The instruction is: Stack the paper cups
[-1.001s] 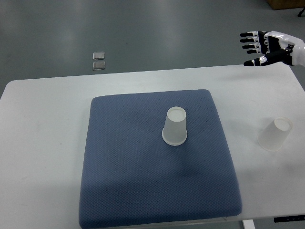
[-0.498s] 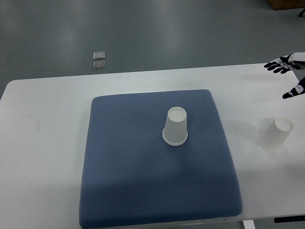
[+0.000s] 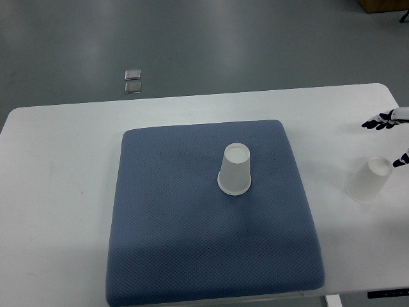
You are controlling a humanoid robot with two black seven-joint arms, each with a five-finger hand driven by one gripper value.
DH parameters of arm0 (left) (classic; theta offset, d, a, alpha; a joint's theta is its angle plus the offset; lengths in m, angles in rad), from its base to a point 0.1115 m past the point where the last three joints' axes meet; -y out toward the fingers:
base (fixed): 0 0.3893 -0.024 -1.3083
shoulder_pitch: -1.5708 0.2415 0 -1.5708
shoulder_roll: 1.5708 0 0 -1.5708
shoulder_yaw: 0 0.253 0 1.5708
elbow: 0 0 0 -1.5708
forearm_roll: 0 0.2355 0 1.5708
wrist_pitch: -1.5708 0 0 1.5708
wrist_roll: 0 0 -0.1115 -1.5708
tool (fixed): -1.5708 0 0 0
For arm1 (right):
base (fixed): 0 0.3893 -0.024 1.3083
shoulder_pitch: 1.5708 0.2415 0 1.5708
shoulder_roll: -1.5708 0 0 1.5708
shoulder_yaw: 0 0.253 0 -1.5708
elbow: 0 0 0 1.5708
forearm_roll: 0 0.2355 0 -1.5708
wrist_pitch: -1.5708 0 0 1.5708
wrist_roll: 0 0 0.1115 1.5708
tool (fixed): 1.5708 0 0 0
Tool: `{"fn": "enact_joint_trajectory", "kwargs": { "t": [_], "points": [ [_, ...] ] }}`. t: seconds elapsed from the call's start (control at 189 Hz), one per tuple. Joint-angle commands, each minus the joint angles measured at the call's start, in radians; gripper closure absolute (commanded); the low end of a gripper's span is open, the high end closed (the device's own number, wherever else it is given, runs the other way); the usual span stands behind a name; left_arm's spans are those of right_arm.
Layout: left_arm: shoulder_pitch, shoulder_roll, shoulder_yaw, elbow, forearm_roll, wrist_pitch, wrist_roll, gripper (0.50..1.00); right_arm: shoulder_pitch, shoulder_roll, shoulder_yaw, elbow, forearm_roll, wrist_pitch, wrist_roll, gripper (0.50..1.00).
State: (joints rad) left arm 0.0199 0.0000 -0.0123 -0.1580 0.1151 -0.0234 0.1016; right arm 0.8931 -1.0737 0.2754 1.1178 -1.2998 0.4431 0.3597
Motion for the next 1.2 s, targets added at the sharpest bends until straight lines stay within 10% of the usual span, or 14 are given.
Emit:
{"fn": "enact_joint_trajectory", "kwargs": {
  "t": [0.0,0.879,1.197],
  "points": [
    [0.0,0.0,0.0,0.0,0.0,0.0,0.0,0.5,-0.008,0.0,-0.015,0.002,-0.026,-0.017,0.005,0.576],
    [0.0,0.0,0.0,0.0,0.0,0.0,0.0,0.5,-0.04,0.149,-0.162,-0.125,-0.067,-0.218,-0.024,0.585],
    [0.0,0.0,0.0,0.0,0.0,0.0,0.0,0.5,-0.053,0.155,-0.189,-0.127,-0.082,-0.241,-0.025,0.74]
  ]
}}
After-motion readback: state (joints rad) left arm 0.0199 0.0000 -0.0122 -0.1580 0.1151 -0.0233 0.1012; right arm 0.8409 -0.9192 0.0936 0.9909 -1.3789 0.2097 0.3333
